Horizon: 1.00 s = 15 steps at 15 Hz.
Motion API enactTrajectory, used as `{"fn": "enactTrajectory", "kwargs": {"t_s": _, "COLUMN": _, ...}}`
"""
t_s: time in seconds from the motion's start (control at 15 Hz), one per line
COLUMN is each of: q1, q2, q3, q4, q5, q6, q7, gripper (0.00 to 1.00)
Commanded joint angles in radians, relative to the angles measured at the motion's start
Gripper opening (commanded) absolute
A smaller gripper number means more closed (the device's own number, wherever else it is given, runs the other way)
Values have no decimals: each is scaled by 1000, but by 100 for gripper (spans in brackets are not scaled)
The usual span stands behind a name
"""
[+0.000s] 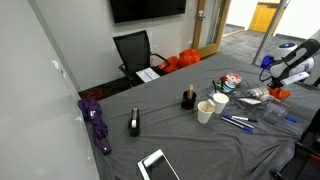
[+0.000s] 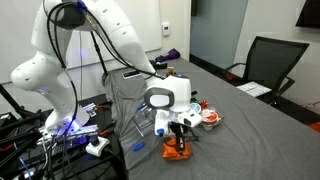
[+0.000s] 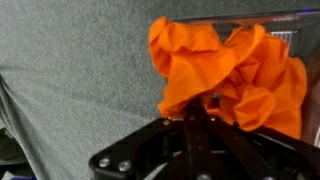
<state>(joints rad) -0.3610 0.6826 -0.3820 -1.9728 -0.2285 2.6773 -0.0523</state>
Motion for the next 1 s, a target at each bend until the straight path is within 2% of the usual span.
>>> {"fn": "enactTrajectory", "kwargs": {"t_s": 0.0, "q1": 62, "q2": 67, "q3": -80, "q4": -3, "q5": -51, "q6": 119, "q7": 92, "gripper": 0}}
{"fn": "enactTrajectory", "kwargs": {"t_s": 0.4, "q1": 104, "q2": 115, "q3": -110, "q4": 3, "q5": -24, "q6": 135, "q7": 145, "gripper": 0}}
{"fn": "enactTrajectory", "kwargs": {"t_s": 0.53, "q1": 94, "q2": 106, "q3": -97, "q4": 1, "q5": -11, "q6": 121, "q7": 138, "gripper": 0}}
{"fn": "enactTrajectory", "kwargs": {"t_s": 0.93, "q1": 111, "q2": 64, "q3": -112, "q4": -14, "q5": -22, "q6": 104, "q7": 128, "gripper": 0}}
